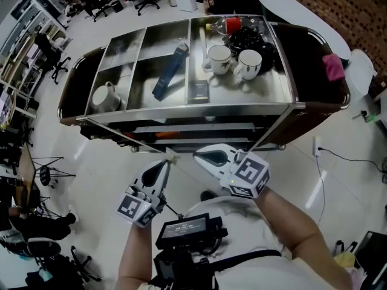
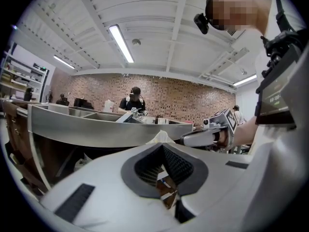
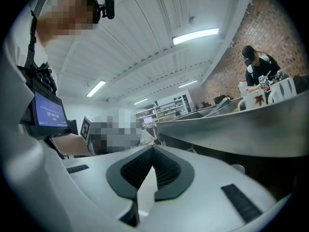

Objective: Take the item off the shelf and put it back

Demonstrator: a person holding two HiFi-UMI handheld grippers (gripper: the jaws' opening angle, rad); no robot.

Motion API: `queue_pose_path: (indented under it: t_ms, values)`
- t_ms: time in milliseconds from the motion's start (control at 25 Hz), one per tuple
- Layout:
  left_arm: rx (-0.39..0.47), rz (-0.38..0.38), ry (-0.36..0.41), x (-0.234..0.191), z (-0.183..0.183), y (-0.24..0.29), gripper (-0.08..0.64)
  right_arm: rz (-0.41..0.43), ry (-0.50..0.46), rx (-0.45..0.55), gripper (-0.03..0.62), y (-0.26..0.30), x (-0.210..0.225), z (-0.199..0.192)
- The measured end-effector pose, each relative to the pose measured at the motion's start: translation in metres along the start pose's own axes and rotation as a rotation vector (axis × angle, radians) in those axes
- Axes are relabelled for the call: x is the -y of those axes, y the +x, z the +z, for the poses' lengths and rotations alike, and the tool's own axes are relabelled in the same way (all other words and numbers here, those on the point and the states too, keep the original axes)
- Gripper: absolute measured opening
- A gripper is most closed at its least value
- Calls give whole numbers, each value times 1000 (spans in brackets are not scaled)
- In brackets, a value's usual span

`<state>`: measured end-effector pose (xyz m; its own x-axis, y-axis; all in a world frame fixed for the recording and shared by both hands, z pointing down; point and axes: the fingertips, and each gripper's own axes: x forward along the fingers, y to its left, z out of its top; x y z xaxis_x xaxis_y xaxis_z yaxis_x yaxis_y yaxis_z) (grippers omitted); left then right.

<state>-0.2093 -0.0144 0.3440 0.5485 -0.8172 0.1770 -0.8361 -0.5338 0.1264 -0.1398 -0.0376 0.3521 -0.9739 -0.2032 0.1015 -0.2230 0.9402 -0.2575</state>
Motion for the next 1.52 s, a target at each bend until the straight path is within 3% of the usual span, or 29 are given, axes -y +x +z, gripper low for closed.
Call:
queue_pose_path:
  t_ms: [1160, 1520]
  values:
    - [34, 0, 20, 0, 8, 6, 9, -22, -7, 6, 6, -9, 8, 1]
    - [-31, -11, 27, 7, -16, 17, 8, -39, 20, -4, 6, -13, 14, -12]
